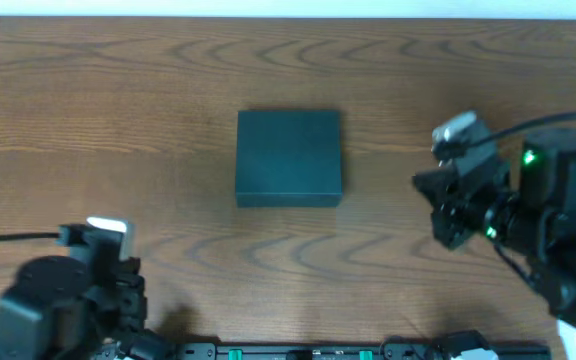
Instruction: Pack container
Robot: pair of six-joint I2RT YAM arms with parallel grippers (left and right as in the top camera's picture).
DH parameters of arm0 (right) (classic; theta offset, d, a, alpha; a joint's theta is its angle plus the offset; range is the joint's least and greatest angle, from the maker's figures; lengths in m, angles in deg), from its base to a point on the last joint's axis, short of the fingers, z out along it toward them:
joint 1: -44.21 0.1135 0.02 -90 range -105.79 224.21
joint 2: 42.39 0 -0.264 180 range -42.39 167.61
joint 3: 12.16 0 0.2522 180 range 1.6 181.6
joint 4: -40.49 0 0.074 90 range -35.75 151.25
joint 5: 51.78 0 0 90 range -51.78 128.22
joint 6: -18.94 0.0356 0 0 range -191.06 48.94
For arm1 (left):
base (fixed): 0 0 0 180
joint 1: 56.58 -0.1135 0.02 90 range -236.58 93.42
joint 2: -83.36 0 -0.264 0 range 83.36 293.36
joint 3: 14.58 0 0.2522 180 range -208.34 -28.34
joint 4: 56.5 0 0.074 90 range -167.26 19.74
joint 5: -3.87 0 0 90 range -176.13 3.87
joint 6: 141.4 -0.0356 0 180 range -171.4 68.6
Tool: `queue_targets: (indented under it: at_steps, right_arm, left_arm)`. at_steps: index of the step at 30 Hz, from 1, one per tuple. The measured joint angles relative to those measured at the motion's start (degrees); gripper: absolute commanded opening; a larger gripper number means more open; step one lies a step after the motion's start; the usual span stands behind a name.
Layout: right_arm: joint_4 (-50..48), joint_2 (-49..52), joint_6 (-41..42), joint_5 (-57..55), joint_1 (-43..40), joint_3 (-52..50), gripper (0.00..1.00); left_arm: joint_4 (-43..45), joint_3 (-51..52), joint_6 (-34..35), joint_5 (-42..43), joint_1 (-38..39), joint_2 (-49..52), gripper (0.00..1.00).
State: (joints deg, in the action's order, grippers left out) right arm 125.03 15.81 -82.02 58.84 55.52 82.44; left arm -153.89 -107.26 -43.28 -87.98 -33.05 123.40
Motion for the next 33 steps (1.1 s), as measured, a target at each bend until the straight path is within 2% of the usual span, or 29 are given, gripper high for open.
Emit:
queue_targets:
  at_steps: [2,3,4,5,6,11,30,33]
  right_arm:
    - [-0.1,-1.1,0.3,-0.1,0.0,-4.7,0.05]
    - [-0.1,-1.3,0.7,-0.2,0.0,-6.1,0.17]
    - [0.0,-1.3,1.4,-0.4,0.0,-7.1,0.42]
    - [0.0,-1.4,1.7,-0.4,0.1,-8.0,0.64]
    - [0.0,-1.4,2.2,-0.7,0.2,-8.4,0.99]
    - [-0.2,-1.8,4.3,-0.8,0.2,-8.5,0.99]
    - [-0.2,-1.9,5.6,-0.8,0.2,-8.5,0.99]
    - [-0.2,-1.9,5.6,-0.9,0.2,-8.5,0.99]
  left_arm:
    - [2.4,6.2,0.4,0.2,0.0,-2.1,0.06]
    - [3.2,8.2,0.6,0.2,0.0,-2.6,0.10]
    - [4.1,9.9,0.6,0.2,0.0,-2.8,0.34]
    - [5.3,11.3,0.9,0.4,0.0,-2.9,0.67]
    - [6.2,12.2,0.9,0.6,0.0,-2.9,0.95]
    - [8.9,13.6,2.4,1.6,0.0,-2.8,0.95]
    - [5.8,13.6,3.7,1.7,-0.1,-2.8,0.95]
    - [6.7,13.6,3.7,1.1,-2.8,-3.5,0.95]
